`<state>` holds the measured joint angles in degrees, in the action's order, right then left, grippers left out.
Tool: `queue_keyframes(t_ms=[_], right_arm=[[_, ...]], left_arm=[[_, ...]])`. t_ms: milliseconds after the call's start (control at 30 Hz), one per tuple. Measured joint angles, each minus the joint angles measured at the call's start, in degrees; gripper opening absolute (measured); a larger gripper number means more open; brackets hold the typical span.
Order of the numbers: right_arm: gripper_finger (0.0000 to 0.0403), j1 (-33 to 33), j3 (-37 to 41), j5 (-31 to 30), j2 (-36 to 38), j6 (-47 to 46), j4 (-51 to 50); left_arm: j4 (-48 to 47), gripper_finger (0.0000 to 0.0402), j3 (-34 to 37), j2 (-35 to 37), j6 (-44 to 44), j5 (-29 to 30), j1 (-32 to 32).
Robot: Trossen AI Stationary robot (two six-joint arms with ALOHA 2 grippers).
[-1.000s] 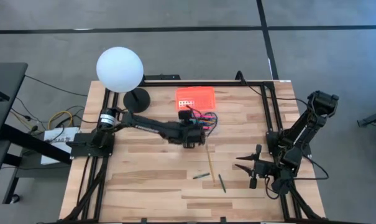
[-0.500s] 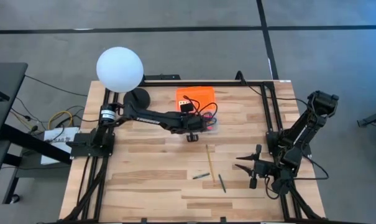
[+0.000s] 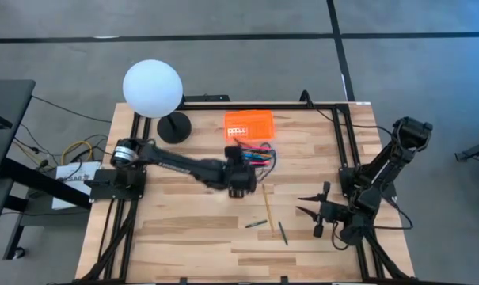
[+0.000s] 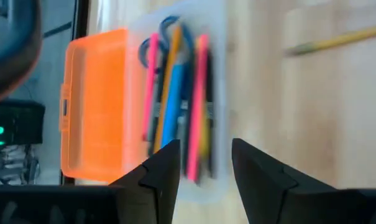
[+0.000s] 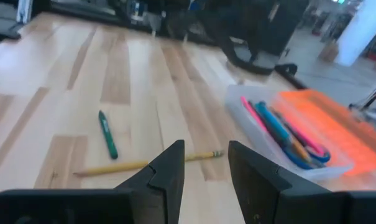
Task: Pick & place school supplies into a supply box
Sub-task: Put the yellow pencil into the orange supply box
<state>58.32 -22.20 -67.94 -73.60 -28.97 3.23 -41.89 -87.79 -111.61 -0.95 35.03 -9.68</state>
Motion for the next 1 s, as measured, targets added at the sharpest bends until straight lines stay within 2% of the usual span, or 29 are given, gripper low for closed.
queue_keyframes(t_ms=[167, 267, 400, 600, 767, 833, 1000], right_arm=[[0.0118, -6.24, 0.0, 6.02, -1.8, 2.7, 3.07], [0.0118, -11.48, -0.01, 12.19, -2.36, 10.98, 8.93], [0.0118, -18.92, -1.55, 24.03, -2.56, 23.25, 14.26], [0.0118, -30.5, -7.13, 41.56, -2.89, 31.38, 11.5], [0.0118, -38.4, -12.58, 51.49, -6.78, 32.44, 5.43], [0.0118, -40.73, -14.59, 54.03, -9.28, 32.5, 2.66], [0.0118, -44.67, -19.8, 55.73, -15.9, 34.85, -1.91]], left_arm=[[-2.3, 0.0141, 0.25, 0.76, 6.08, 2.92, -9.62], [0.71, 0.0141, 2.78, 0.76, 7.93, 7.21, -14.92], [0.61, 0.0141, 6.05, 0.74, 14.74, 14.87, -20.08], [-2.03, 0.0141, 11.05, 0.71, 29.52, 22.78, -25.68], [-3.73, 0.0141, 14.79, 0.72, 41.19, 27.43, -30.11], [-4.73, 0.0141, 16.02, 0.69, 44.68, 28.47, -31.7], [-5.81, 0.0141, 18.4, 0.69, 51.99, 30.45, -34.47]])
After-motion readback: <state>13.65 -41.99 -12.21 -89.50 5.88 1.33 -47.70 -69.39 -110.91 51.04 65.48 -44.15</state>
